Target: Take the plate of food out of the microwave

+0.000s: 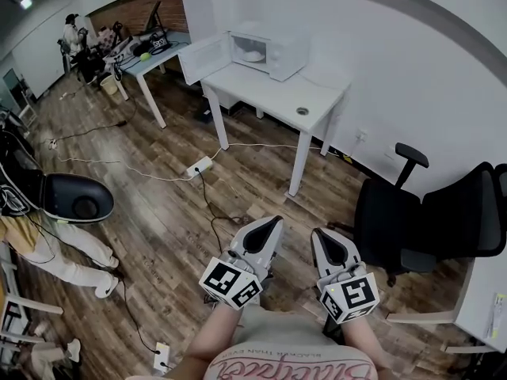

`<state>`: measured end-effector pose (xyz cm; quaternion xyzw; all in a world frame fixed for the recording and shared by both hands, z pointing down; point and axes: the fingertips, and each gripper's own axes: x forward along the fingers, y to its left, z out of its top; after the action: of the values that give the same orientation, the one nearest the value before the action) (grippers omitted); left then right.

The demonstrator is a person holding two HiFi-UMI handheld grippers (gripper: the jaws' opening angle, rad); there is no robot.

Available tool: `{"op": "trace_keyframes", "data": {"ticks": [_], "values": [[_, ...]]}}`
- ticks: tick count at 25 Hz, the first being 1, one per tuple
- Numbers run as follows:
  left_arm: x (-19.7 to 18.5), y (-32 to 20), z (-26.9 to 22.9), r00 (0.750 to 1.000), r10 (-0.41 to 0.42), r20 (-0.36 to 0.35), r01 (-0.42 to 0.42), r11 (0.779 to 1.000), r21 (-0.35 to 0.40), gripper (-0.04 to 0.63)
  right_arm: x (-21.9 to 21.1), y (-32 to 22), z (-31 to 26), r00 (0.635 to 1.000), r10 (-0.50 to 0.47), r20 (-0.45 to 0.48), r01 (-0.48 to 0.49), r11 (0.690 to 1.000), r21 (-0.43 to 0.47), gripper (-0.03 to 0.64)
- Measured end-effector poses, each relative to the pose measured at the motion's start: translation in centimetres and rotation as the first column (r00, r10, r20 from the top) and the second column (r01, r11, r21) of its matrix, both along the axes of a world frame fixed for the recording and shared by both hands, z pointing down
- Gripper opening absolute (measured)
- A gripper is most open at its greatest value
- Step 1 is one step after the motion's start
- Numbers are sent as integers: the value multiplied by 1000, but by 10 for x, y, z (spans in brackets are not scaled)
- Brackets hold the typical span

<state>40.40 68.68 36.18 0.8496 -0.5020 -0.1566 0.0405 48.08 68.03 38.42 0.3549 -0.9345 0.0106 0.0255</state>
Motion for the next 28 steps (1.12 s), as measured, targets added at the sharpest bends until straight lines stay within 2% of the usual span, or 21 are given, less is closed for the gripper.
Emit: {"op": "trace_keyframes", "data": {"ticks": [7,17,22,28], "values": [[-50,-8,-1,999,-40,-15,40,999,6,3,-48,-9,-3,999,-44,-9,45,999,21,12],[-119,-12,5,999,-48,-5,48,999,-2,3,-127,-13,-10,998,-67,-2,67,997,42,12],[-144,-11,1,999,-54,-4,54,999,4,3,-149,-12,-10,998,-70,0,70,997,42,12],[-166,-7,4,996,-87,-37,87,996,-3,3,-162,-13,-7,997,-78,-13,79,996,32,12]]}}
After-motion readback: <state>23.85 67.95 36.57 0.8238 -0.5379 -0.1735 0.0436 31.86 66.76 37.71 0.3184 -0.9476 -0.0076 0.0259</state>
